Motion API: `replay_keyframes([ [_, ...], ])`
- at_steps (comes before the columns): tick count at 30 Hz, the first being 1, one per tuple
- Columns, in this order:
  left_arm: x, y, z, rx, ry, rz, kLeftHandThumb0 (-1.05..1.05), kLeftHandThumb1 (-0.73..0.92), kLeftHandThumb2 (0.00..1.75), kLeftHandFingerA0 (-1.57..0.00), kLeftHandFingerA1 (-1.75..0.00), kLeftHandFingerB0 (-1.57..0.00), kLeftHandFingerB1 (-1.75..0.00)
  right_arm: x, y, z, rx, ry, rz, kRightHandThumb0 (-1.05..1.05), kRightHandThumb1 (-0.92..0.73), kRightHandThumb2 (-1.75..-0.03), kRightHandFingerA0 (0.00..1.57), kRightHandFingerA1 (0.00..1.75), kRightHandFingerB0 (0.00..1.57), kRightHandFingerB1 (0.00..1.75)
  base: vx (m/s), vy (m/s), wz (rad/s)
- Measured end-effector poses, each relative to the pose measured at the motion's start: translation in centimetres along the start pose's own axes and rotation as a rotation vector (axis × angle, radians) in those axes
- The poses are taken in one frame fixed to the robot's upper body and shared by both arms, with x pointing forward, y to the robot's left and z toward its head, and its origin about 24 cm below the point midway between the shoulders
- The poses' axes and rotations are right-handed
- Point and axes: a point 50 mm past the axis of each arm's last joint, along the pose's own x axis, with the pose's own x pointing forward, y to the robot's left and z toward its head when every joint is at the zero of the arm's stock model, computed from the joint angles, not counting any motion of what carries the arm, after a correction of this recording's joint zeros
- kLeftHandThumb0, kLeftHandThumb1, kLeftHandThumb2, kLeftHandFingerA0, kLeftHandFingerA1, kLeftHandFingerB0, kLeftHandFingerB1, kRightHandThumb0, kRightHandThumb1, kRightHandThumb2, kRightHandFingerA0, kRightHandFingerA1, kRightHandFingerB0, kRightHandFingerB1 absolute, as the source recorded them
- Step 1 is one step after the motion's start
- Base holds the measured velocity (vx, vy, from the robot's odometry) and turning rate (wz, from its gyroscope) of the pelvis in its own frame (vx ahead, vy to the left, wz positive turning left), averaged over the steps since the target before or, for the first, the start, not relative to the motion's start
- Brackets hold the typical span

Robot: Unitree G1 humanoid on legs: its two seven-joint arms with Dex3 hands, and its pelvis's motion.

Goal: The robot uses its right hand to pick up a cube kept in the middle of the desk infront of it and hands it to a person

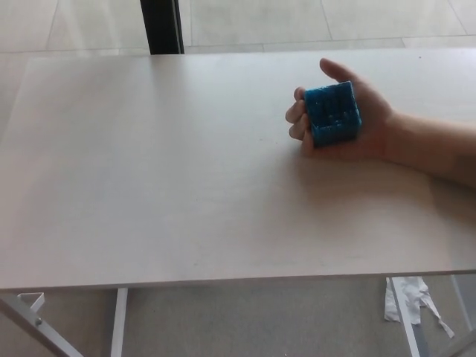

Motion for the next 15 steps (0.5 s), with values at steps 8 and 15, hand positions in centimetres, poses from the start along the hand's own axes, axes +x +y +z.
replay_keyframes([
  [8,-0.1,0.1,-0.2,0.002,0.006,0.001,-0.69,0.80,0.64,-0.55,-0.58,-0.51,-0.41,-3.8,-0.4,-6.6,-0.012,0.195,0.008,-0.57,-0.64,-0.60,0.67,1.28,0.65,0.75,0.00,0.000,0.00],
  [15,-0.1,0.2,-0.5,0.005,0.014,0.003,-0.76,0.64,0.84,-0.54,-0.64,-0.48,-0.50,-7.4,-0.1,-11.9,0.018,0.380,0.005,-0.56,-0.69,-0.62,0.65,1.23,0.53,0.91,0.00,0.000,0.00],
])
